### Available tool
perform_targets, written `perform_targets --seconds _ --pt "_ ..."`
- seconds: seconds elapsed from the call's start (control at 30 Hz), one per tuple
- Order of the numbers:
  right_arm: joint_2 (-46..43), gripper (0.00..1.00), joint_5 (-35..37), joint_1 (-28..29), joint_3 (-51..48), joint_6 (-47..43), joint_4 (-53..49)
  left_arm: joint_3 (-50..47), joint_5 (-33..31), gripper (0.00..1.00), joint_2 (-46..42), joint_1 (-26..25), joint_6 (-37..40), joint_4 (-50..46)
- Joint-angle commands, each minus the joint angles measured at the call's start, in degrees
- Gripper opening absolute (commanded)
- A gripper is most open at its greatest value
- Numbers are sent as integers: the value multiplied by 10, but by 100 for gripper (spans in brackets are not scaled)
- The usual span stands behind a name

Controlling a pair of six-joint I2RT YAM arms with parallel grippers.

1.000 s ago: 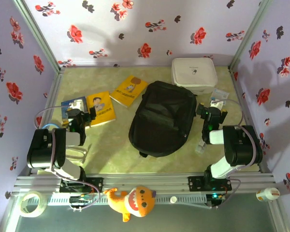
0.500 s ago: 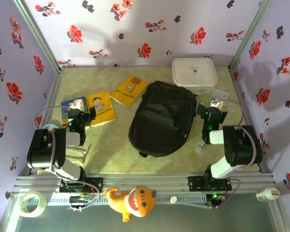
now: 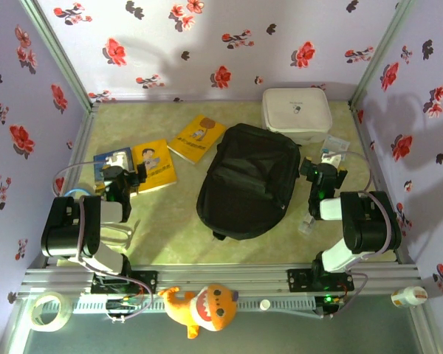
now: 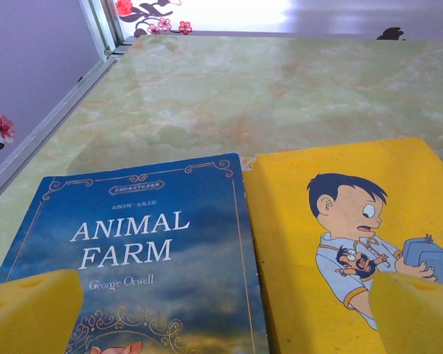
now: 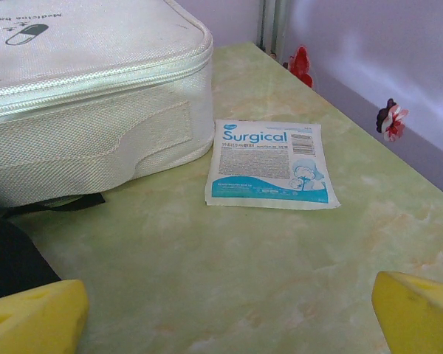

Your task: Pack the student bag

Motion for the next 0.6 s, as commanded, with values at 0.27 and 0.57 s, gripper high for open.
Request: perform_targets --seconds 0.27,0.57 --pt "-167 99 72 36 96 71 -331 92 -11 100 -174 -19 -45 -261" --pt "-239 99 -115 65 168 234 -564 307 141 100 -198 -79 -242 -553"
